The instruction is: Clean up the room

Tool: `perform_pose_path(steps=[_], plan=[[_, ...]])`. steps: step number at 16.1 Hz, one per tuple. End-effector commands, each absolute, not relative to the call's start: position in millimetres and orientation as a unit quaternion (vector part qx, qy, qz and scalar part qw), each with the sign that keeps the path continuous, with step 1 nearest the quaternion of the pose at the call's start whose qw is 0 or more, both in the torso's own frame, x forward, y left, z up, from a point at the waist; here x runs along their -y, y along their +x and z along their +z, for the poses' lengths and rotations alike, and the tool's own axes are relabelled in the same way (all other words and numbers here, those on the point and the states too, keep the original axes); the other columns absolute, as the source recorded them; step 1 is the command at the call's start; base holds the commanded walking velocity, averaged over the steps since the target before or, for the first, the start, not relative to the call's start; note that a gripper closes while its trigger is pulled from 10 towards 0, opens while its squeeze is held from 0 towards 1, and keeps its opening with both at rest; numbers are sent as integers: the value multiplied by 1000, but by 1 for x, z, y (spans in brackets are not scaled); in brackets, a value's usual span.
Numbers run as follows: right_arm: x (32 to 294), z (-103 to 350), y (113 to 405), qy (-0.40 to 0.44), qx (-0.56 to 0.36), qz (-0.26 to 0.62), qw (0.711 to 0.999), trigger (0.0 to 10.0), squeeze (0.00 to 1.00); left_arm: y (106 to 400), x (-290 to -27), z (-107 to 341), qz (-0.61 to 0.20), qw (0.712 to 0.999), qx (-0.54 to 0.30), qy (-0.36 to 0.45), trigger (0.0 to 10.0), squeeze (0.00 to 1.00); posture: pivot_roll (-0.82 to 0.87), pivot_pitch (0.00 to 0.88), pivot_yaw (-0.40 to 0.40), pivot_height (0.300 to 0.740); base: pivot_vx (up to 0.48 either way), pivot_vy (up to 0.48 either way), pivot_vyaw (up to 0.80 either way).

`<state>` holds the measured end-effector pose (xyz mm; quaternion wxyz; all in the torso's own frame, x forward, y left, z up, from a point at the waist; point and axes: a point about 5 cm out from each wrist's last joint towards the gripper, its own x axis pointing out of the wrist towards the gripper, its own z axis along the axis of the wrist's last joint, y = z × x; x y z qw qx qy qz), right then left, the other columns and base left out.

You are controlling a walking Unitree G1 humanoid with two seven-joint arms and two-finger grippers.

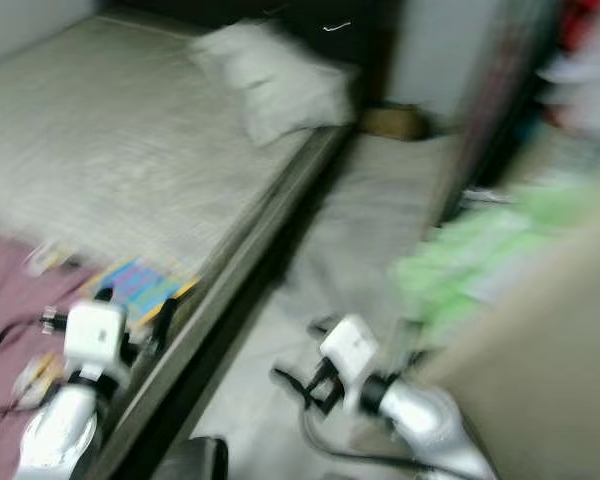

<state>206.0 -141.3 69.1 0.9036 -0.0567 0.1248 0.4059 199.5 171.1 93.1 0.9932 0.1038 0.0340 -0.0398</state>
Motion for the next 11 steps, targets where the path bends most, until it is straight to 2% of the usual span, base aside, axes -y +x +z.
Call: perform_pose_path(steps=[1, 2, 4, 5, 11], plan=[[156, 85, 216, -59, -80, 362, 927, 10000, 0, 200, -176, 95, -27, 993, -35, 112, 10000, 0, -10, 131, -67, 740, 0, 0, 800], [154, 91, 223, -58, -60, 335, 938, 10000, 0, 202, -176, 97, -23, 993, -30, 112, 10000, 0, -5, 134, -64, 740, 0, 0, 800], [156, 101, 243, -41, -25, 226, 973, 10000, 0, 203, -180, 100, 3, 993, -28, 111, 10000, 0, -3, 140, -62, 740, 0, 0, 800], [155, 106, 250, -37, -9, 195, 980, 10000, 0, 201, -180, 98, 14, 994, -31, 107, 10000, 0, -2, 141, -60, 740, 0, 0, 800], [143, 96, 243, -17, -12, 169, 985, 10000, 0, 197, -180, 94, 34, 994, -43, 96, 10000, 0, 7, 124, -52, 740, 0, 0, 800]])
